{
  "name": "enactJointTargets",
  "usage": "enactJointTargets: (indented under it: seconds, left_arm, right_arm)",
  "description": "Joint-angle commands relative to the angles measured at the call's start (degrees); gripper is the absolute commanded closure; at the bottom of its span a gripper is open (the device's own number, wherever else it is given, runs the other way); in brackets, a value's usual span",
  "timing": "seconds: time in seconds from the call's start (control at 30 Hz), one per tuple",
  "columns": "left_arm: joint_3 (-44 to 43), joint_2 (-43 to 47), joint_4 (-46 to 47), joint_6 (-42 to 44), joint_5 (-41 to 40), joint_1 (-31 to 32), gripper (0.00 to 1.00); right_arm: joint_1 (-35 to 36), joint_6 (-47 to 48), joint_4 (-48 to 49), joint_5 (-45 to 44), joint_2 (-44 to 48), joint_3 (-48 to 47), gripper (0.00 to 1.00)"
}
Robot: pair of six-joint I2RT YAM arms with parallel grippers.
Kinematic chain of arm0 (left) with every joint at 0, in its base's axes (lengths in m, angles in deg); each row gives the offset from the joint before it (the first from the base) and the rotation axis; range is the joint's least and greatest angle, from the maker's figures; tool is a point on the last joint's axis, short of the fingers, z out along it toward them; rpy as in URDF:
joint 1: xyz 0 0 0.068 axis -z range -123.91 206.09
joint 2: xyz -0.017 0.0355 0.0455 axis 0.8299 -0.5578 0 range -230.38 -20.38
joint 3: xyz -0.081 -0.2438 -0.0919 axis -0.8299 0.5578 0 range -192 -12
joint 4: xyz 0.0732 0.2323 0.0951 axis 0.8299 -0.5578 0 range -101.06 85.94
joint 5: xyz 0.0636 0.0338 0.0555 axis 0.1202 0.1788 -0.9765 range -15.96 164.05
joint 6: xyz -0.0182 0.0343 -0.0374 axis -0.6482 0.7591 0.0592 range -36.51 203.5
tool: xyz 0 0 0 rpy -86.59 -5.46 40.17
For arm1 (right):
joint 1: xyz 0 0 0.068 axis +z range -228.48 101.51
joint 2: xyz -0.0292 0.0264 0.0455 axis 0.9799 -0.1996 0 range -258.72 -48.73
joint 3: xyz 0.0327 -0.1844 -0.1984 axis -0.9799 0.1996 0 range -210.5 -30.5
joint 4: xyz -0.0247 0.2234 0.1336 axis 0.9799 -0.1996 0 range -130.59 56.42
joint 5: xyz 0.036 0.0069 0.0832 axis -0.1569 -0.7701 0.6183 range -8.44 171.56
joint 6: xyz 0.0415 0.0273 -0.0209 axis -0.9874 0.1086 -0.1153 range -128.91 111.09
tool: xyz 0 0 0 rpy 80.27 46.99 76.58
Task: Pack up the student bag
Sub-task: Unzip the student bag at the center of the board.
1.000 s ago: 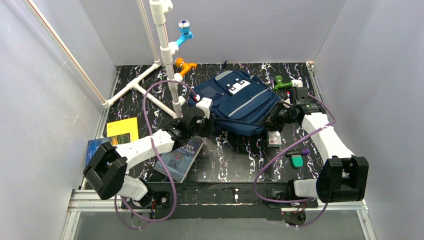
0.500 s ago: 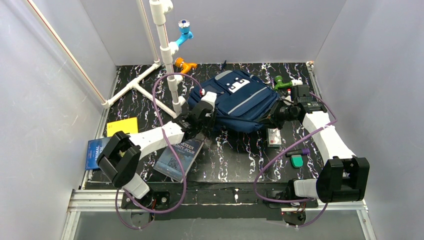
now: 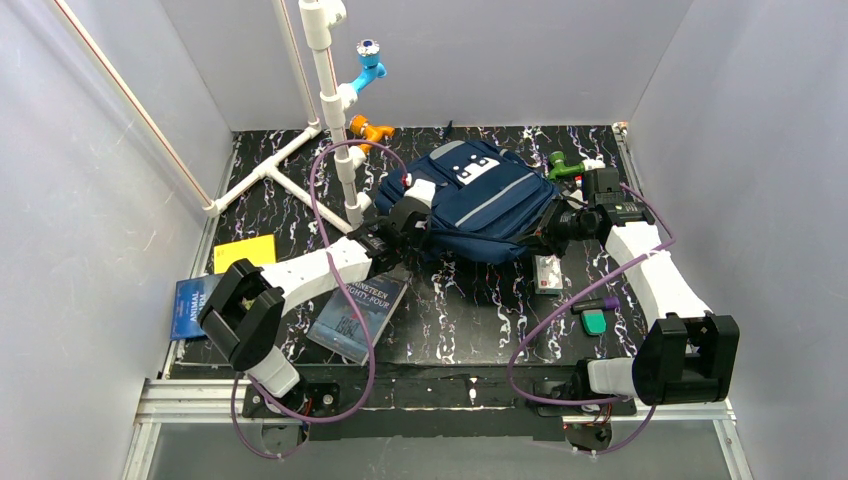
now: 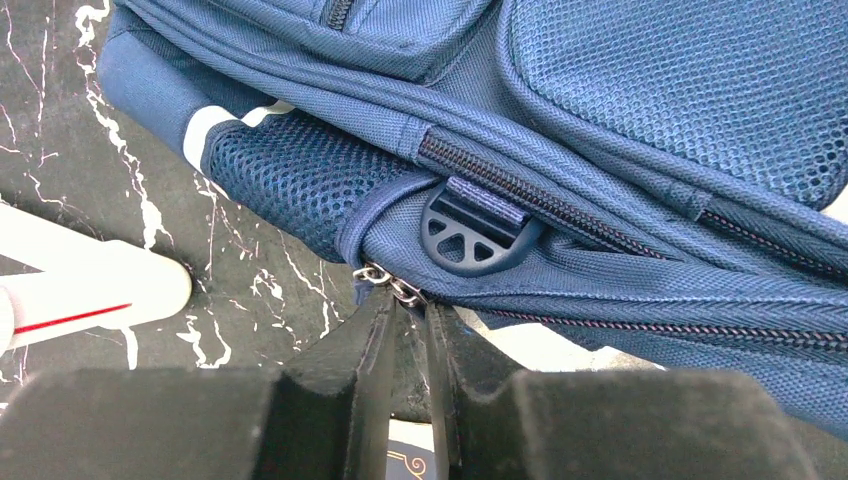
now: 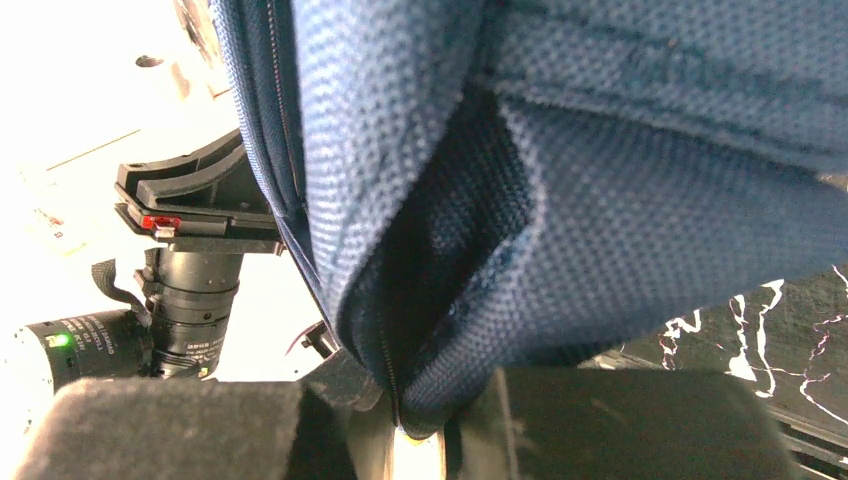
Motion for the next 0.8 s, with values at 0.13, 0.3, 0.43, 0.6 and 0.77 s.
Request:
enactJointTargets:
  seconds: [0.13, 0.3, 0.43, 0.6, 0.77]
  left_arm:
    - [-2.96, 2.91, -1.96, 1.21, 0.71, -0.04, 0.99]
    - [-1.82, 6.47, -2.71, 1.11, 5.41, 0.49, 1.00]
    - [-0.60, 9.36, -3.37, -1.44, 16.87, 0.55, 1.00]
    - [-2.28, 10.04, -3.21, -7.89, 37.70, 0.58, 1.00]
    - [-3.71, 10.68, -0.41, -15.49, 45.99, 1.96, 1.00]
  right_arm:
    - [-0.11, 0.32, 3.13, 6.61, 1.86, -2.97, 0.99]
    - [-0.11, 0.82, 3.17, 6.24, 1.77, -3.06, 0.99]
    - [-0.11, 1.21, 4.09, 5.74, 1.58, -2.89, 0.99]
    - [-0.11, 1.35, 6.90, 3.03, 3.35, -2.26, 0.99]
    - [-0.11, 1.27, 11.95, -2.03, 7.26, 0.45, 0.99]
